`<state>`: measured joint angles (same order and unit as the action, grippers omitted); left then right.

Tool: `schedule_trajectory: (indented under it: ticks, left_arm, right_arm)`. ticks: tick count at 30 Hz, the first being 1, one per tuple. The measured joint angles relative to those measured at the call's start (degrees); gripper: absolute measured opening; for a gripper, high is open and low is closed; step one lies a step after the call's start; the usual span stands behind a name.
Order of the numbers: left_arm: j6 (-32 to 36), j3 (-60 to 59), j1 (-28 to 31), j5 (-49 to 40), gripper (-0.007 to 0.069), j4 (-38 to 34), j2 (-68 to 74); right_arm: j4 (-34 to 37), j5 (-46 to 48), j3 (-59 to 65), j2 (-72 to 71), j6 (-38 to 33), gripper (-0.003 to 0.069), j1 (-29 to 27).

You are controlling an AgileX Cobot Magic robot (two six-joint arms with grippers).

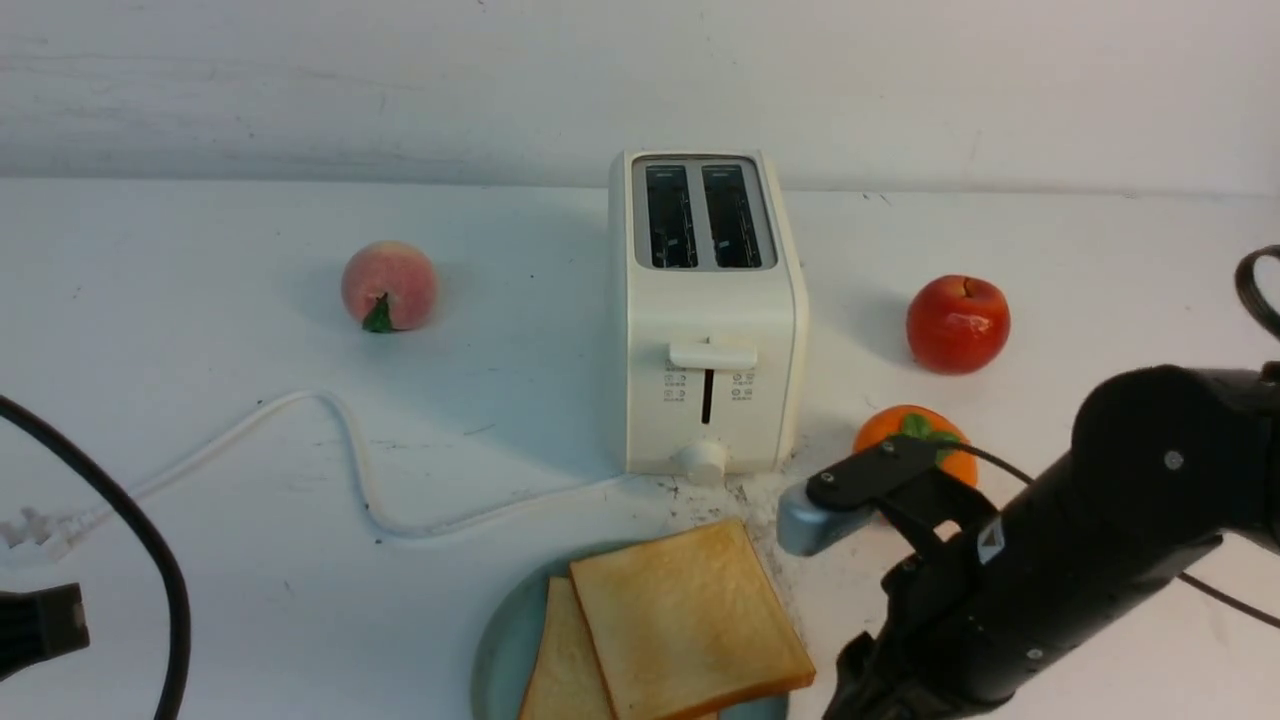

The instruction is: Take toasted bread from bread machine on white table place on plate.

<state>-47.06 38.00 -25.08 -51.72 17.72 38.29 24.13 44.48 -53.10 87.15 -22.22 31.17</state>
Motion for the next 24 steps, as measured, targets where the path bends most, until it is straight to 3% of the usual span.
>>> schedule_trajectory:
  ticks: [4, 8, 14, 19, 24]
  left_arm:
    - [0.0, 0.0, 0.0, 0.1, 0.0001, 1.0, 0.0]
    - [0.0, 0.0, 0.0, 1.1, 0.0001, 1.2, 0.0]
    - [0.0, 0.0, 0.0, 4.3, 0.0001, 1.2, 0.0]
    - [0.0, 0.0, 0.0, 12.0, 0.0001, 1.2, 0.0]
    - [-0.1, 0.0, 0.0, 20.9, 0.0001, 1.2, 0.0]
  right_arm:
    - [-7.7, 8.0, -6.7, -6.1, 9.0, 0.0199, 0.0]
    - [-17.7, 12.0, -12.4, -17.8, 19.4, 0.0002, 0.0]
    - [-30.5, 7.5, -11.8, -36.9, 33.1, -0.0018, 0.0]
    - [-42.3, 2.7, -0.5, -60.5, 45.0, -0.0015, 0.0]
    - [-48.0, -3.7, 15.0, -79.3, 52.4, -0.0009, 0.0]
